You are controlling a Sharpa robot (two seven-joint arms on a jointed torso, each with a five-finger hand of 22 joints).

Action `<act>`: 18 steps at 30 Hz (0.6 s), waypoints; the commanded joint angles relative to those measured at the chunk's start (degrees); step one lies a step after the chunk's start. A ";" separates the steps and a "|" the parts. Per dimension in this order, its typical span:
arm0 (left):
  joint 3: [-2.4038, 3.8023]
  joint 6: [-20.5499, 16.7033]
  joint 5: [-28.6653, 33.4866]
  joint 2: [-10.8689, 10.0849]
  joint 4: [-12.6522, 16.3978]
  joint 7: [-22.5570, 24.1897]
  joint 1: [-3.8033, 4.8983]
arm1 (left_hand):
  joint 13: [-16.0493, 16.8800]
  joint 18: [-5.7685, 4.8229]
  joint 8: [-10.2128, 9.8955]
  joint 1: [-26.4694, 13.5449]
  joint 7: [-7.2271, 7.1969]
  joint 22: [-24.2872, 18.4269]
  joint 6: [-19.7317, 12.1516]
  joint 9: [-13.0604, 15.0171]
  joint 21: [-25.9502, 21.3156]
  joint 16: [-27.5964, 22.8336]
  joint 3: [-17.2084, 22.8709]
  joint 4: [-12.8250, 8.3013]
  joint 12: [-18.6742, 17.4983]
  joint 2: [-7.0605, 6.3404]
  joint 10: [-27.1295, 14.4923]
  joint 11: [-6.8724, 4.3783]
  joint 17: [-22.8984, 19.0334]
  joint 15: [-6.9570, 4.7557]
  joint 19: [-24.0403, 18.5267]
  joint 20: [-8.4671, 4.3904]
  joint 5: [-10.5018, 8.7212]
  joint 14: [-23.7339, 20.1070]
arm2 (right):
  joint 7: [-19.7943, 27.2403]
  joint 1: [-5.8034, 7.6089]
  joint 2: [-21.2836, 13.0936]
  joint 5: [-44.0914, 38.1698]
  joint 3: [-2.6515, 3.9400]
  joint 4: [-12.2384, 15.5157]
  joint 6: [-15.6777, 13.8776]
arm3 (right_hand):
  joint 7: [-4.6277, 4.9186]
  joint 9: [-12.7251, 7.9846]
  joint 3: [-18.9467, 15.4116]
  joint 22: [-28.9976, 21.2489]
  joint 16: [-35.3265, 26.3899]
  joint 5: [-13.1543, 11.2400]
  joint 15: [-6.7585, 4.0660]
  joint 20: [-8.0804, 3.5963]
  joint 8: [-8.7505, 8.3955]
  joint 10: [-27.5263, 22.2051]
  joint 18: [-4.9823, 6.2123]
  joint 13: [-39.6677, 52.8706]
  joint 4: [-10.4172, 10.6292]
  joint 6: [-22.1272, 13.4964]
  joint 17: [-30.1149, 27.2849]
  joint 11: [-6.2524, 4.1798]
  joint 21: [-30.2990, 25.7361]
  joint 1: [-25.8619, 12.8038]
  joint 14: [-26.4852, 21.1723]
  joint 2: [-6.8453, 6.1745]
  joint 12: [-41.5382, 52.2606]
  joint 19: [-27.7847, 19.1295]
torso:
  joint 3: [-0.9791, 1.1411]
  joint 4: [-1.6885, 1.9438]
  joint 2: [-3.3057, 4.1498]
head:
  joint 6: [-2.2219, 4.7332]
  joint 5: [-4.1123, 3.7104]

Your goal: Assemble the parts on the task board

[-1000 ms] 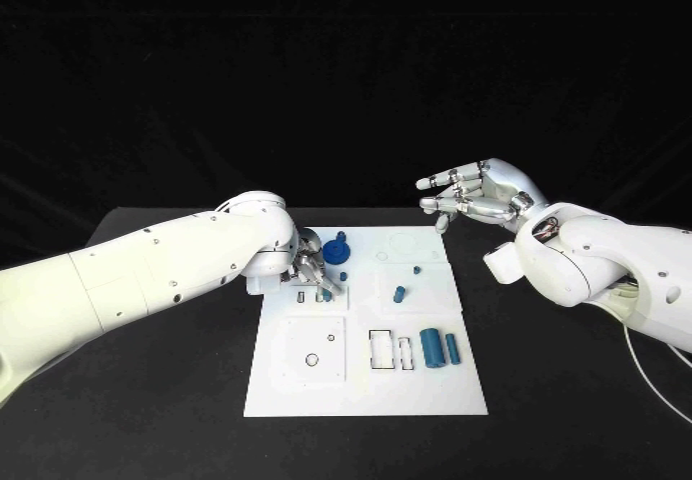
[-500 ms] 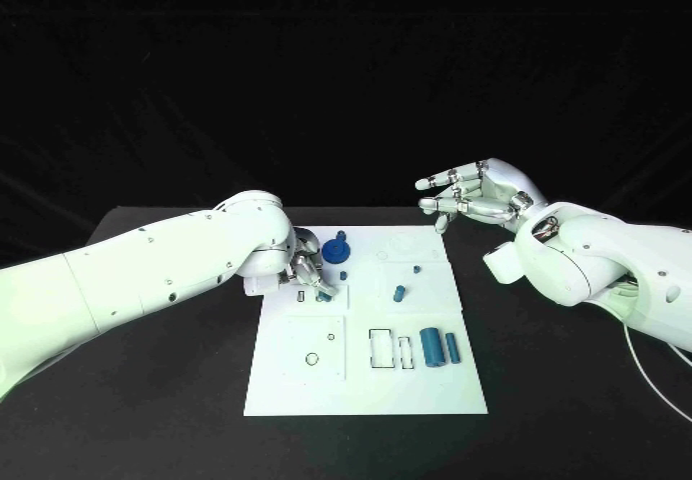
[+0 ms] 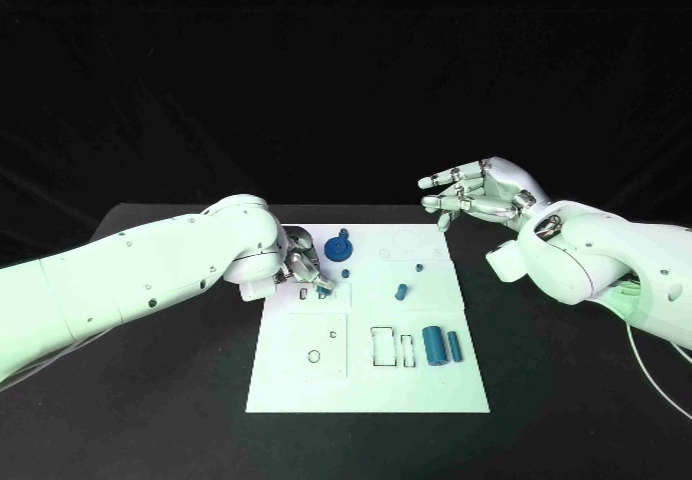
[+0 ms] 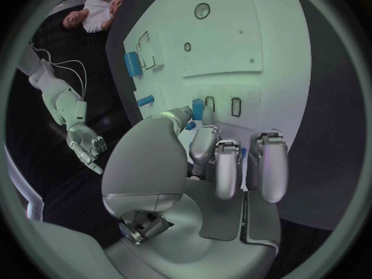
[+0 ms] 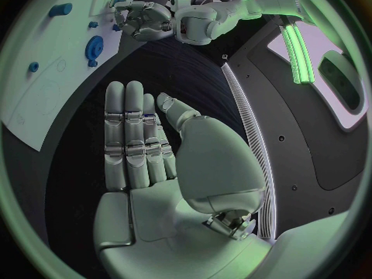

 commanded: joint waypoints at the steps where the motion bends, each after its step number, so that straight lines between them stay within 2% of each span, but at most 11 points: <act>1: -0.01 -5.91 -0.63 -0.60 1.21 0.49 -0.42 | -0.02 -0.90 0.40 -0.75 -0.12 9.81 -0.23 0.20 -0.26 0.14 10.30 -9.94 0.15 0.07 0.41 0.17 15.09 0.09 3.42 0.09 -0.26 6.01 | 0.34 -0.03 -0.04 -0.39 -0.01 -0.07 0.97 | -0.05 -0.08 -0.27 0.04 0.11 0.22 0.03 0.04 -0.17 -0.45 0.17 0.03 0.19 -0.49 0.10 0.07 -0.35 -0.49 -0.66 -0.01 -0.44 -0.46 | -0.01 0.09 -0.05 | -0.12 0.04; 7: -0.05 -8.06 -3.51 -1.51 2.62 0.20 -1.45 | 0.02 -0.93 0.54 -1.09 -0.15 9.94 -0.18 0.39 -0.19 0.14 10.78 -10.20 0.19 -0.05 0.50 0.13 15.09 0.07 3.49 0.07 -0.27 6.01 | 0.40 -0.03 -0.18 -0.33 -0.02 -0.08 0.98 | 0.00 -0.08 -0.30 0.02 0.08 0.21 0.09 0.09 -0.18 -0.59 0.16 0.01 0.25 -0.56 0.17 0.12 -0.42 -0.57 -0.85 0.02 -0.53 -0.60 | 0.22 0.27 -0.14 | -0.30 0.00; 13: -0.06 -8.94 -5.97 -1.78 3.32 0.01 -2.44 | -0.48 -0.91 0.69 -1.49 -0.19 9.87 -0.14 0.59 -0.24 0.14 11.18 -10.26 -0.30 -0.06 0.33 0.11 15.09 0.05 3.47 0.04 -0.28 6.01 | 0.44 -0.03 -0.32 -0.31 -0.03 -0.12 1.02 | 0.01 -0.08 -0.31 0.02 0.08 0.21 0.11 0.11 -0.18 -0.63 0.16 0.00 0.28 -0.58 0.19 0.14 -0.44 -0.60 -0.90 0.03 -0.56 -0.63 | 0.17 0.18 -0.16 | -0.28 0.29; 18: -0.07 -8.54 -7.65 -1.89 3.67 -0.11 -2.83 | -0.47 -0.91 0.74 -1.59 -0.20 9.86 -0.14 0.65 -0.25 0.14 11.31 -10.31 -0.28 -0.09 0.35 0.10 15.09 0.04 3.47 0.03 -0.29 6.01 | 0.45 -0.03 -0.38 -0.29 -0.03 -0.13 1.05 | 0.01 -0.08 -0.31 0.02 0.08 0.21 0.11 0.11 -0.18 -0.63 0.16 0.00 0.28 -0.58 0.19 0.14 -0.44 -0.60 -0.90 0.03 -0.56 -0.63 | 0.23 0.16 -0.09 | -0.18 0.31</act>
